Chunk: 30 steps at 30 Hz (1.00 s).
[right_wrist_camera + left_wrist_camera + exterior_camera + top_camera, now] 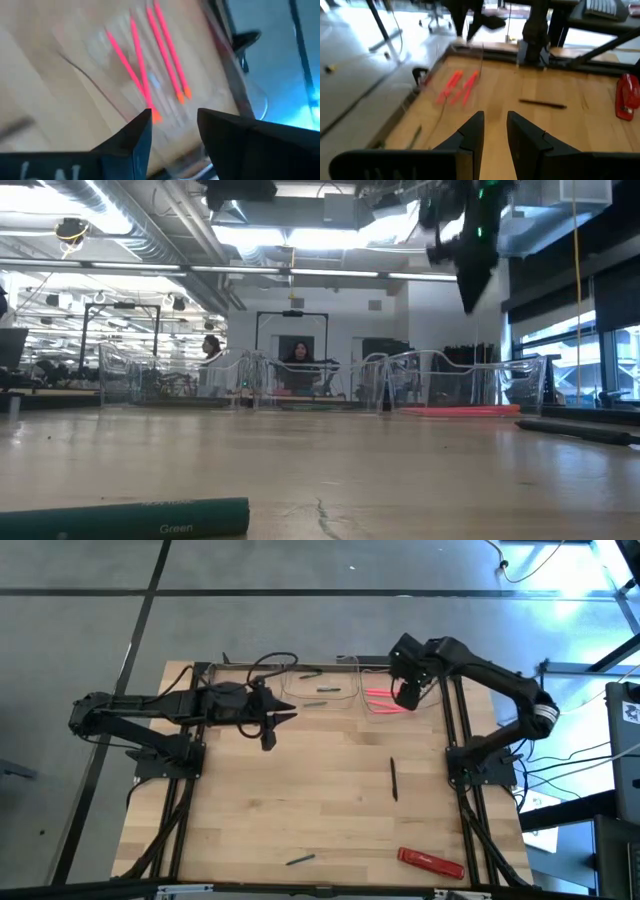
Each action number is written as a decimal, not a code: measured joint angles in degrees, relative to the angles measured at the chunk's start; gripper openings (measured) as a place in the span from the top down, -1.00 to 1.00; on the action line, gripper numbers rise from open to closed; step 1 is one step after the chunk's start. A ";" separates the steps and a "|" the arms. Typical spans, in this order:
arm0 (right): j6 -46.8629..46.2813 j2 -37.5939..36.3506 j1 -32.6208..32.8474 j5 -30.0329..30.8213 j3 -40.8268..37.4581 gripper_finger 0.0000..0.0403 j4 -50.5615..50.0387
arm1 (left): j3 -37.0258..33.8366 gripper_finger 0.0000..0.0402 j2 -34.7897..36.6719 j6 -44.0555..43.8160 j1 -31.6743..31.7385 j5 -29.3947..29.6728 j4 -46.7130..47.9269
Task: Sort crayons/erasers/pens/pencils in bins
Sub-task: Put the black pen into the left transparent bin
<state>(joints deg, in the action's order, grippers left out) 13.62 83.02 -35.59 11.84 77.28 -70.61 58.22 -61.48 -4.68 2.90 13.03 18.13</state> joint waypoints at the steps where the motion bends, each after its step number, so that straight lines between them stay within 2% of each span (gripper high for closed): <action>1: -2.22 -0.99 1.25 -0.28 1.27 0.21 -0.35 | 0.00 0.62 0.01 -0.89 -0.21 0.01 1.06; 6: -9.64 -6.62 9.76 -6.25 4.41 0.21 -0.76 | 0.00 0.62 0.01 -2.91 -2.01 0.00 5.40; 13: -28.62 -10.18 26.14 -7.03 4.04 0.21 -0.67 | 0.00 0.62 -0.01 -2.91 -4.09 0.00 6.52; 23: -65.50 -7.48 44.87 -4.04 3.98 0.21 -4.39 | 0.00 0.62 -0.01 -0.85 -5.36 -0.01 7.19; 30: -86.04 -1.53 52.23 -4.27 3.95 0.21 -9.46 | 0.00 0.62 -0.01 2.24 -5.51 -0.45 7.19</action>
<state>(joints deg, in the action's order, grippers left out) -72.42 81.49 16.63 7.57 81.23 -80.07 58.22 -61.49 -2.44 -2.61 12.58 25.32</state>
